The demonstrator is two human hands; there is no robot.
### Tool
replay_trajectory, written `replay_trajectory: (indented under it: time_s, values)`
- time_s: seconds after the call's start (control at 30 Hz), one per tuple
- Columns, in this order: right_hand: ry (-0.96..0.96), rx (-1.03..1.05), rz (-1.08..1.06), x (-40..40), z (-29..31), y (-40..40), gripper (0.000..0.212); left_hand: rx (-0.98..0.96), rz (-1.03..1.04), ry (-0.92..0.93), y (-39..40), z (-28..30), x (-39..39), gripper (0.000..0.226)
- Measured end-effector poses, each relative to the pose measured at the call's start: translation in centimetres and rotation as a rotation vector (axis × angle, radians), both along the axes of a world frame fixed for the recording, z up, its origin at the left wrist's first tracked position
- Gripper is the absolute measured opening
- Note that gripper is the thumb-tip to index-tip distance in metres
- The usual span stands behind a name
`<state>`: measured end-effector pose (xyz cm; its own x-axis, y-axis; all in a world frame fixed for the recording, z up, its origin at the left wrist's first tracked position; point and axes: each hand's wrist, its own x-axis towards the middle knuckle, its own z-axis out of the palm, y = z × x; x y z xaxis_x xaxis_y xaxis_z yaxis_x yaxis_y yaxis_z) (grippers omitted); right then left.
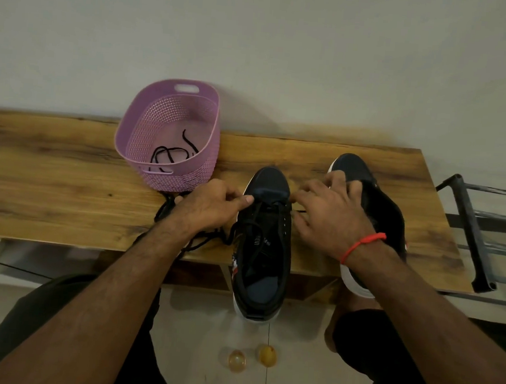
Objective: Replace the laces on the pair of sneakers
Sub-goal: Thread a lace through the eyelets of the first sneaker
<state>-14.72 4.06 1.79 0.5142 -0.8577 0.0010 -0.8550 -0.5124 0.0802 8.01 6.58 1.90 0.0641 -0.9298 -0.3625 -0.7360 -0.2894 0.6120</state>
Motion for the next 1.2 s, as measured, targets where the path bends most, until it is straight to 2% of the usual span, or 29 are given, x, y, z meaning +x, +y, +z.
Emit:
replay_trajectory:
  time_s: [0.2, 0.4, 0.57, 0.67, 0.8, 0.93, 1.07, 1.2]
  values:
    - [-0.099, 0.097, -0.015, 0.5, -0.8, 0.4, 0.029, 0.033, 0.004, 0.019, -0.3, -0.6, -0.8, 0.008]
    - [-0.070, 0.202, -0.029, -0.5, 0.0, -0.6, 0.024, 0.025, 0.049, -0.155, -0.5, -0.7, -0.1, 0.017]
    - [-0.110, 0.206, 0.009, -0.5, -0.4, -0.4, 0.028, 0.032, -0.015, -0.040, -0.4, -1.0, -0.6, 0.009]
    - [-0.129, 0.167, 0.040, -0.2, -0.5, 0.0, 0.030, -0.033, -0.017, 0.005, -0.4, -1.2, -1.2, 0.010]
    - [-0.145, 0.142, 0.061, 0.2, -0.5, 0.1, 0.024, -0.074, -0.014, -0.097, -0.3, -1.0, -1.3, 0.009]
    - [-0.091, 0.241, 0.005, -0.9, 0.0, -1.0, 0.022, -0.050, 0.042, -0.205, -0.1, -0.9, -0.5, 0.016]
    - [-0.109, 0.295, 0.006, -1.1, -0.2, -1.1, 0.024, -0.046, 0.039, -0.122, 0.0, -1.2, -0.3, 0.013]
    - [-0.242, 0.305, -0.021, -1.5, -0.4, -1.0, 0.027, 0.005, 0.030, 0.037, 0.0, -1.3, -0.1, 0.005]
